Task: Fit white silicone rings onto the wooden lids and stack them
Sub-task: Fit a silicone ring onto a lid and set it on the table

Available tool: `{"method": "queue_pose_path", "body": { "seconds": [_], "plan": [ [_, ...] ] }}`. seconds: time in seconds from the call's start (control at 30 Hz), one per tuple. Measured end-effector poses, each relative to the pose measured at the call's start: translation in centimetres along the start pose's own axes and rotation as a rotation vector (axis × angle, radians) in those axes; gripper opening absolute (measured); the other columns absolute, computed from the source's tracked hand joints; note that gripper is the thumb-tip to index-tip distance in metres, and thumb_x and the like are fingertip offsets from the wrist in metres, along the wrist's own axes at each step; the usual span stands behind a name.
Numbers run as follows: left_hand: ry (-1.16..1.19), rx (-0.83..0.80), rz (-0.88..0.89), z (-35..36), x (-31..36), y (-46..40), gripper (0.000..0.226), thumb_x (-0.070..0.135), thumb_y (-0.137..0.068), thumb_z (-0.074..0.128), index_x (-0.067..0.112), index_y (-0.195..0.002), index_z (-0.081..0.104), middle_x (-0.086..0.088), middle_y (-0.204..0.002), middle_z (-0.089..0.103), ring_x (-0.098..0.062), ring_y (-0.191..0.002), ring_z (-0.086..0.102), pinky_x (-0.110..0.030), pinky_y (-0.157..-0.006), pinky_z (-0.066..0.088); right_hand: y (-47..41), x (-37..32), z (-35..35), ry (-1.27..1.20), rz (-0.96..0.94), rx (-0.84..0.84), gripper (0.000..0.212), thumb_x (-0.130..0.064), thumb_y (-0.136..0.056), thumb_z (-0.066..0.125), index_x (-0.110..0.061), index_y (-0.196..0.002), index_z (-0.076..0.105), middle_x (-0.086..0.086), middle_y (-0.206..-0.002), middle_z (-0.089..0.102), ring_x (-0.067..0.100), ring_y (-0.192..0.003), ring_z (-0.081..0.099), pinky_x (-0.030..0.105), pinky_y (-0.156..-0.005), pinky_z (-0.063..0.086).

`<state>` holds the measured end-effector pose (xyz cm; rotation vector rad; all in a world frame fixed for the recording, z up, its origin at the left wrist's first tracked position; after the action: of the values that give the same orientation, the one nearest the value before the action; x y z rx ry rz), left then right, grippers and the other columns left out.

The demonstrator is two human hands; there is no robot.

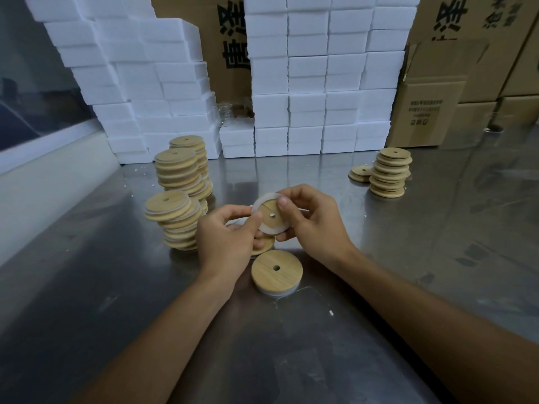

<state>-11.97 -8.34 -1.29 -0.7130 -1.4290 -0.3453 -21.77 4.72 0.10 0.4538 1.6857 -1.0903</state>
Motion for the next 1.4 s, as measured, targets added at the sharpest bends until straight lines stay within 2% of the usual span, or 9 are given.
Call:
{"method": "queue_pose_path", "body": {
  "seconds": [0.13, 0.4, 0.63, 0.77, 0.83, 0.97, 1.1, 1.23, 1.4],
  "plan": [
    [0.018, 0.002, -0.003, 0.0, 0.1, 0.0, 0.014, 0.008, -0.085, 0.073, 0.017, -0.076, 0.068, -0.004, -0.058, 0.070, -0.017, -0.050, 0.068, -0.024, -0.051, 0.056, 0.0, -0.1, 0.0, -0.066, 0.019, 0.013, 0.007, -0.010, -0.099, 0.056, -0.010, -0.095, 0.062, 0.006, -0.086, 0.067, 0.011, -0.070, 0.069, 0.028, -0.053, 0.057],
    [-0.006, -0.018, 0.016, 0.1, 0.3, 0.2, 0.008, 0.013, -0.089, 0.070, 0.012, -0.081, 0.067, 0.000, -0.061, 0.071, -0.016, -0.055, 0.070, -0.027, -0.054, 0.059, 0.2, -0.5, -0.1, -0.045, 0.020, 0.014, 0.007, -0.013, -0.098, 0.058, -0.010, -0.093, 0.060, 0.005, -0.081, 0.070, 0.015, -0.068, 0.070, 0.029, -0.050, 0.056],
    [0.088, -0.025, -0.073, 0.2, 0.0, 0.1, 0.012, 0.000, -0.090, 0.062, 0.002, -0.078, 0.063, -0.012, -0.073, 0.069, -0.020, -0.058, 0.072, -0.028, -0.056, 0.059, 0.3, -0.6, -0.1, -0.045, 0.036, 0.015, 0.007, -0.012, -0.097, 0.059, -0.005, -0.095, 0.060, 0.009, -0.081, 0.070, 0.016, -0.065, 0.068, 0.030, -0.050, 0.057],
    [0.150, -0.016, -0.111, 0.1, -0.3, -0.1, 0.014, -0.004, -0.088, 0.061, 0.001, -0.075, 0.061, -0.007, -0.063, 0.068, -0.021, -0.059, 0.073, -0.026, -0.056, 0.059, 0.3, -0.7, -0.2, -0.053, 0.040, 0.019, 0.006, -0.009, -0.098, 0.058, -0.004, -0.096, 0.059, 0.009, -0.079, 0.070, 0.015, -0.061, 0.067, 0.031, -0.050, 0.057],
    [0.146, -0.010, -0.108, 0.0, -0.4, -0.1, 0.014, -0.004, -0.088, 0.062, 0.002, -0.076, 0.062, -0.008, -0.068, 0.070, -0.021, -0.061, 0.073, -0.025, -0.055, 0.058, 0.3, -0.7, -0.2, -0.040, 0.040, 0.017, 0.005, -0.009, -0.098, 0.058, -0.003, -0.096, 0.058, 0.008, -0.078, 0.070, 0.015, -0.062, 0.068, 0.032, -0.050, 0.058],
    [-0.011, -0.033, 0.075, 0.0, 0.6, -0.2, 0.021, 0.001, -0.087, 0.068, 0.017, -0.076, 0.062, 0.005, -0.071, 0.070, -0.018, -0.061, 0.072, -0.028, -0.053, 0.058, 0.3, -0.8, -0.2, -0.015, 0.036, 0.020, 0.004, -0.007, -0.097, 0.058, -0.004, -0.095, 0.059, 0.006, -0.078, 0.068, 0.014, -0.065, 0.068, 0.033, -0.050, 0.058],
    [-0.169, -0.058, 0.282, 0.2, 1.9, 0.3, 0.026, 0.004, -0.089, 0.065, 0.026, -0.075, 0.062, 0.010, -0.069, 0.067, -0.016, -0.058, 0.069, -0.035, -0.051, 0.059, 0.4, -1.0, -0.3, 0.011, 0.018, 0.003, 0.003, -0.005, -0.097, 0.058, -0.002, -0.095, 0.058, 0.007, -0.079, 0.068, 0.020, -0.070, 0.069, 0.036, -0.052, 0.059],
    [-0.160, -0.047, 0.292, 0.1, 2.0, 0.1, 0.019, 0.013, -0.091, 0.067, 0.024, -0.076, 0.064, 0.006, -0.071, 0.067, -0.023, -0.062, 0.069, -0.034, -0.049, 0.058, 0.4, -1.3, -0.3, 0.023, -0.002, -0.008, 0.004, -0.003, -0.096, 0.058, 0.001, -0.094, 0.058, 0.010, -0.077, 0.066, 0.024, -0.070, 0.068, 0.038, -0.052, 0.059],
    [-0.175, -0.047, 0.262, -0.2, 1.5, -0.5, 0.023, 0.009, -0.090, 0.067, 0.023, -0.072, 0.063, -0.008, -0.073, 0.070, -0.028, -0.068, 0.071, -0.053, -0.062, 0.060, 0.4, -0.8, -0.5, -0.025, 0.053, 0.017, 0.004, 0.000, -0.095, 0.058, 0.001, -0.091, 0.060, 0.000, -0.067, 0.067, 0.015, -0.064, 0.068, 0.035, -0.050, 0.058]
  ]
}}
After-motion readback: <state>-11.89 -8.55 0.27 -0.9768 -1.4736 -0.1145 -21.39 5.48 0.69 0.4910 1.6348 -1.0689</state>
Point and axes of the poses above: each hand's wrist, its own y-axis away from the middle knuckle, its own z-axis out of the palm, x = y × z, the point moved 7 cm from there along -y, towards the middle knuckle
